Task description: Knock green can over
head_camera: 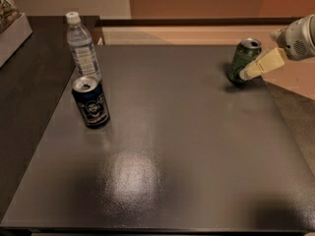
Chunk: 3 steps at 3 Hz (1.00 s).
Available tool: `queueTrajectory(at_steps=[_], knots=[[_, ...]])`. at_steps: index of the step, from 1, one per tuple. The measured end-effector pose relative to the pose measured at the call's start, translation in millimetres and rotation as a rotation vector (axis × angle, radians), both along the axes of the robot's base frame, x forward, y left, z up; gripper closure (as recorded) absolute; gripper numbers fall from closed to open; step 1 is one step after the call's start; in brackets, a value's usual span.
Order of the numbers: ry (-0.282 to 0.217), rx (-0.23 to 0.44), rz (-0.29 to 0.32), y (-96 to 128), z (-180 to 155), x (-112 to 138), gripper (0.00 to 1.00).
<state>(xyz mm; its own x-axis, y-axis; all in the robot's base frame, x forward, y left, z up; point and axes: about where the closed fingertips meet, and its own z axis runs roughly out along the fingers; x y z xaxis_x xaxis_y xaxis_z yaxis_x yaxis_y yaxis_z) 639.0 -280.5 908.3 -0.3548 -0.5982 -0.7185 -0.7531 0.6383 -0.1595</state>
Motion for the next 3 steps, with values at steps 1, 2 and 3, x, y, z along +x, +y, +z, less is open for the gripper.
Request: queueTrajectory(at_steps=[1,2,3], knots=[[0.009,0.019,-0.018,2.5,-6.7,7.4,0.00],[0.018,0.035,-0.029,4.4,-10.8,12.5,0.00],[0.032,0.047,-0.028,7.3,-16.2,16.2,0.00]])
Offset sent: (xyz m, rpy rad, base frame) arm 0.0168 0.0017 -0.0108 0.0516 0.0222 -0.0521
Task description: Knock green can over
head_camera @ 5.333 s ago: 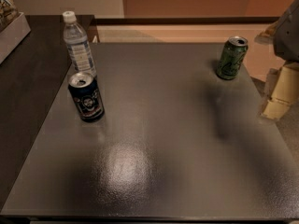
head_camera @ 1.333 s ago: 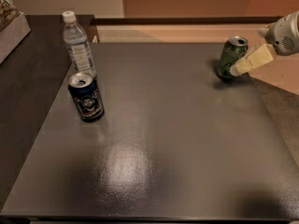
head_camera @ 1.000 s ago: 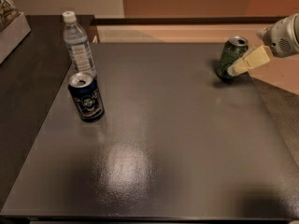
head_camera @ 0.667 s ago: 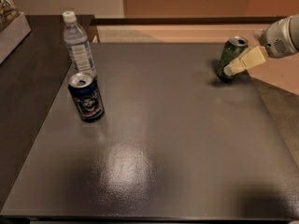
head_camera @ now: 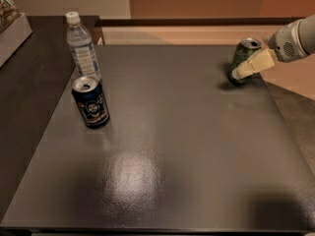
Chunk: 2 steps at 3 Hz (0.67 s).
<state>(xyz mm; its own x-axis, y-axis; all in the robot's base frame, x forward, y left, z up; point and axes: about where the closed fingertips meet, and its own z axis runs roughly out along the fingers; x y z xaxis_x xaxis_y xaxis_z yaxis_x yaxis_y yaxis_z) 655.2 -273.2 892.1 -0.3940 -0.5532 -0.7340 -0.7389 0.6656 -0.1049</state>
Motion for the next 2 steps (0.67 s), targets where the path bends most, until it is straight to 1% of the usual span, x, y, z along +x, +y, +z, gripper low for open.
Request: queueTrajectory(at_steps=[1,2], knots=[[0.011,0.010,0.001,2.5,-3.8,2.6,0.17],[0.017,0.020,0.008,5.0,-5.5,4.2,0.41]])
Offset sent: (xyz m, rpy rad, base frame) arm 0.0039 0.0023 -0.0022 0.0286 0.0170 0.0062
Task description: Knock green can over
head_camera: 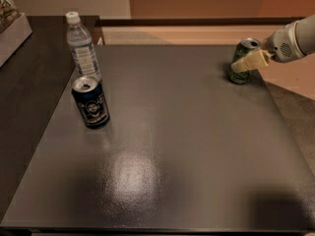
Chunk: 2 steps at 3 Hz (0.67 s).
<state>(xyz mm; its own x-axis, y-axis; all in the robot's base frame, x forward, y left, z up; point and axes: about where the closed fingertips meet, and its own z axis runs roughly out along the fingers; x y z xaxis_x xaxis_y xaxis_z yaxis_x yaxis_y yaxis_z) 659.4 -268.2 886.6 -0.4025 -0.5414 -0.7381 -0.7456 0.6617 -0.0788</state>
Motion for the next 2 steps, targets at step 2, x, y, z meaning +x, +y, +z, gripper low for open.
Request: queueTrajectory(at_steps=[2], knots=[[-0.020,0.005,0.066,20,18,-7,0.87]])
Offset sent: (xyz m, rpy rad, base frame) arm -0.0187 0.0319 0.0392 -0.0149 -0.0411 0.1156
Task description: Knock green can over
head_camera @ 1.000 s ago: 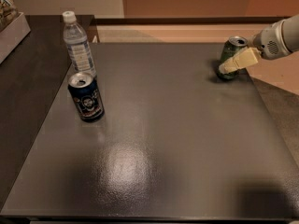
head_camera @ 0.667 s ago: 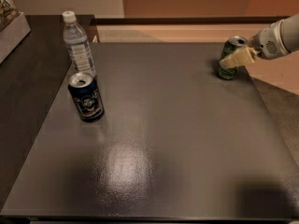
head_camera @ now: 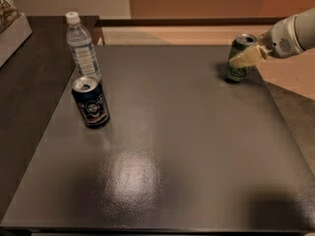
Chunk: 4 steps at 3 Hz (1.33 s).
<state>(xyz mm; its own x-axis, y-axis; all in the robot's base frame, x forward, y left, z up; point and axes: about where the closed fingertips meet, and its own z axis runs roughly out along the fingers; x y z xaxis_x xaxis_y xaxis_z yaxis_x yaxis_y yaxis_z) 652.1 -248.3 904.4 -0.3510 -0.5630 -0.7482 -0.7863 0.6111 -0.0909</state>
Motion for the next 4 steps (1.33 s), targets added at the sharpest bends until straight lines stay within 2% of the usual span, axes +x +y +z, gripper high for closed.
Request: queueTrajectory(at_steps=[1,2,3,4], knots=[[0.041,-0.093,0.059,15,10,-11,1.00],[0.147,-0.278,0.133,31,7,-30,1.00],[0.242,-0.496,0.201,37,-3,-48,1.00],[0.281,-0.680,0.282,44,-7,-68,1.00]])
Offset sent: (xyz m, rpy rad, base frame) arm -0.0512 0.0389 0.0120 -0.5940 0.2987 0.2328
